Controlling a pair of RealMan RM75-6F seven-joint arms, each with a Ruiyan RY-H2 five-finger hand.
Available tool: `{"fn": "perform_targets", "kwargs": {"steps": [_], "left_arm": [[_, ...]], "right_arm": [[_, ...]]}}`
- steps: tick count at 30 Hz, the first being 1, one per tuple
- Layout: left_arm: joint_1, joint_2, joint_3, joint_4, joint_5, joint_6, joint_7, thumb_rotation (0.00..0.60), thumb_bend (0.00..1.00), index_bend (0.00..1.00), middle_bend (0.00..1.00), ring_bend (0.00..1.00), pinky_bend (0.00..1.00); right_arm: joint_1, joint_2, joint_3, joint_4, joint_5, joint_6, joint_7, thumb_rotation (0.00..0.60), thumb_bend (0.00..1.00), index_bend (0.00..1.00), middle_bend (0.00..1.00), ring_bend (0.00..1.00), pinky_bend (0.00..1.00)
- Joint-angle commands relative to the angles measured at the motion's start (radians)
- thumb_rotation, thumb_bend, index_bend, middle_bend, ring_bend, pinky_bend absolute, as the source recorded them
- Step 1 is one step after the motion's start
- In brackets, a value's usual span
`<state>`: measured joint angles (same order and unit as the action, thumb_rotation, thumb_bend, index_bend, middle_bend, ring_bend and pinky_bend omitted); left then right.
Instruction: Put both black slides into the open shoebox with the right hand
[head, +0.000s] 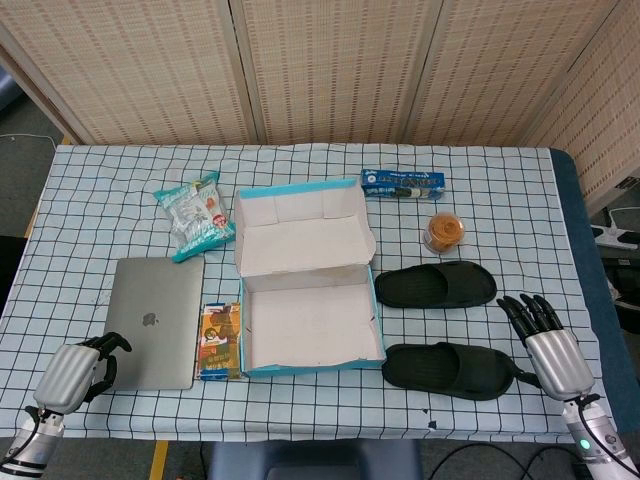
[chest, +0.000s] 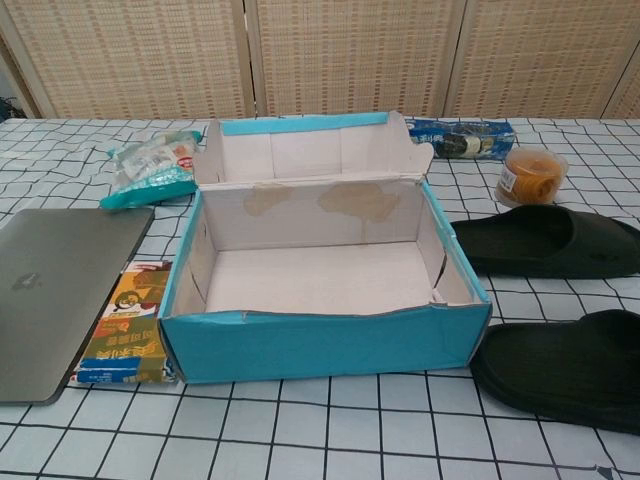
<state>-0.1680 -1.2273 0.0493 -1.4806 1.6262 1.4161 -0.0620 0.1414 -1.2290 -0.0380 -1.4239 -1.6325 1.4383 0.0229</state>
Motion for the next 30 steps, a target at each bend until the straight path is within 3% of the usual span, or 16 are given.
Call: {"fn": "perform_targets", "kwargs": {"steps": [1, 16, 30], "left_arm": [[0.0, -0.002, 0.0, 0.003, -0.001, -0.001, 0.005, 0.6, 0.72, 0.41, 0.37, 0.48, 0.67], [-0.002, 0.001, 0.001, 0.006, -0.012, -0.012, -0.003, 0.6, 0.72, 0.41, 0.38, 0.48, 0.67], [0.005, 0.012, 0.0, -0.016, -0.026, -0.013, 0.009, 0.6, 0.72, 0.42, 0.39, 0.48, 0.67]], "right_arm": [[0.0, 0.005, -0.001, -0.009, 0.004, -0.006, 0.001, 0.6, 0.18, 0.03, 0.07, 0.0, 0.04], [0.013, 0.059, -0.027, -0.078, 0.011, -0.075, 0.033, 0.6, 0.17, 0.05, 0.06, 0.0, 0.04], [0.087, 0.132, -0.096, -0.136, 0.008, -0.289, 0.096, 0.6, 0.06, 0.03, 0.06, 0.0, 0.04]]}}
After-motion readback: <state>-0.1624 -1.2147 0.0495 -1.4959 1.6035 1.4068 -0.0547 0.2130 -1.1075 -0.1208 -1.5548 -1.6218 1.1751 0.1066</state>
